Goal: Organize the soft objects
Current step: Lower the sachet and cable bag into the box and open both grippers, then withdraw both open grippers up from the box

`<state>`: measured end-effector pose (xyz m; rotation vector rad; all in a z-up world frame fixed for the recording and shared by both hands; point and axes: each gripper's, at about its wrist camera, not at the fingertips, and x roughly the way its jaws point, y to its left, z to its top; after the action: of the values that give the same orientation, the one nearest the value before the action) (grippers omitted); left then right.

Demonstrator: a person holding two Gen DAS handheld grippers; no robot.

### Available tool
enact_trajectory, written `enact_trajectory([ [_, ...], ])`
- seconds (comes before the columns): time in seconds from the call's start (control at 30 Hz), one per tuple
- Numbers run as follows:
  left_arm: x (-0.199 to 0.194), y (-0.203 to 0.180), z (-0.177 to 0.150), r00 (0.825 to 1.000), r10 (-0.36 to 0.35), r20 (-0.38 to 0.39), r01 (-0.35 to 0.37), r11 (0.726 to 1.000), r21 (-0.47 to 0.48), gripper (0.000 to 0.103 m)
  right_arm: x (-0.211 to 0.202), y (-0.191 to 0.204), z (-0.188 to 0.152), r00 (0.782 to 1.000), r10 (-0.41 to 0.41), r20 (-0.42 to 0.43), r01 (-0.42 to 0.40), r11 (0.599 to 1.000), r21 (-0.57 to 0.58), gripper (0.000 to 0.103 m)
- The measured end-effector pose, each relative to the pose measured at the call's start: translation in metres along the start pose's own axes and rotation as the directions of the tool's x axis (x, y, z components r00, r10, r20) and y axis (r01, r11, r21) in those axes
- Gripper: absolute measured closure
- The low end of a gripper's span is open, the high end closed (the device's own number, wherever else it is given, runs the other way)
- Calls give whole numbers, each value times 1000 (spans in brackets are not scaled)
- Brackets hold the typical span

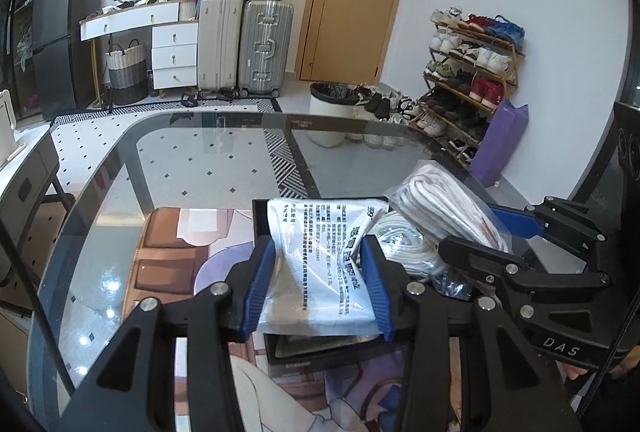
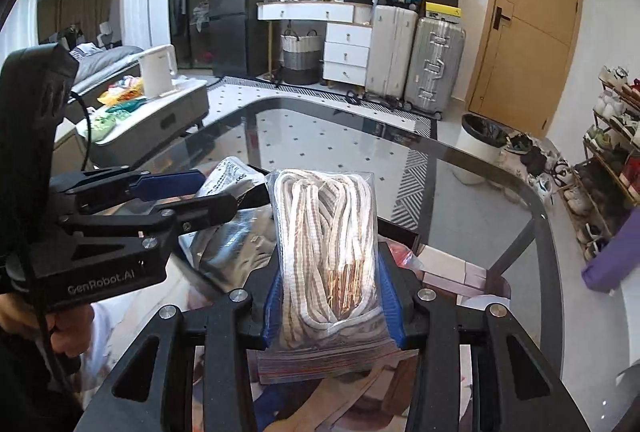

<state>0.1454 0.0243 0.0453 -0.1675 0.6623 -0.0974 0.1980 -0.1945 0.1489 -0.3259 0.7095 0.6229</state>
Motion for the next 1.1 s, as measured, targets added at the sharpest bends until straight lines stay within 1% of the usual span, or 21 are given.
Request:
enact_trajectory([
  [0.03, 2, 0, -1, 1000, 2, -4, -2, 1000, 3, 58, 2, -1, 1, 1000, 1, 1, -1, 1000, 3, 61],
  [0.1, 1, -2, -3, 1000, -1, -5, 1, 1000, 25, 54, 1, -1, 0, 1000, 6, 11, -6, 1000, -16, 55],
  [0.17, -2, -3, -5, 1000, 2, -2, -2, 999, 36, 42, -2, 0, -2, 1000, -2, 22, 3, 999, -37, 45],
  [0.23, -6, -2, -7, 1000, 5, 3, -5, 999, 36, 36, -6, 1, -3, 999, -12, 33, 13, 999, -43, 39],
  [0.3, -11, -1, -8, 1000, 1, 6, -2, 999, 39, 32, -11, 0, -6, 999, -13, 44, 14, 999, -37, 37],
  [0.33, -14, -1, -9, 1000, 2, 7, -3, 999, 39, 20, -14, -2, -8, 999, -13, 50, 15, 999, -32, 35],
  [0.37, -17, -1, -9, 1000, 6, 12, -6, 999, 40, 10, -18, -2, -10, 998, -15, 55, 16, 999, -29, 29],
  [0.4, -21, -1, -10, 1000, 9, 22, -10, 999, 43, 8, -21, -2, -12, 998, -17, 66, 19, 999, -25, 25],
  [0.43, -26, -1, -12, 999, 9, 39, -11, 999, 50, 6, -27, -3, -16, 996, -20, 91, 22, 1000, -19, 19],
  [0.5, -34, -1, -16, 999, 15, 51, -18, 998, 62, 4, -34, -2, -20, 993, -12, 119, 13, 1000, -9, 13],
  [0.53, -36, 0, -17, 998, 22, 56, -26, 998, 64, 0, -38, -3, -24, 991, -2, 136, 2, 1000, -2, 9],
  [0.57, -40, 0, -20, 997, 29, 66, -34, 997, 66, 0, -41, -3, -27, 989, 0, 145, 0, 1000, 2, 3],
  [0.6, -43, 2, -21, 997, 34, 75, -39, 997, 67, 0, -44, -3, -31, 988, -3, 156, 2, 1000, 7, 1],
  [0.73, -50, 5, -29, 995, 43, 93, -49, 997, 67, 0, -48, -4, -45, 982, 7, 191, -14, 999, 35, 1],
  [0.93, -53, 3, -45, 991, 83, 107, -93, 992, 89, 0, -48, -5, -66, 973, 16, 229, -37, 996, 86, 1],
  [1.1, -51, 5, -53, 990, 84, 118, -92, 993, 71, 0, -52, -4, -80, 967, 22, 254, -47, 994, 95, 1],
])
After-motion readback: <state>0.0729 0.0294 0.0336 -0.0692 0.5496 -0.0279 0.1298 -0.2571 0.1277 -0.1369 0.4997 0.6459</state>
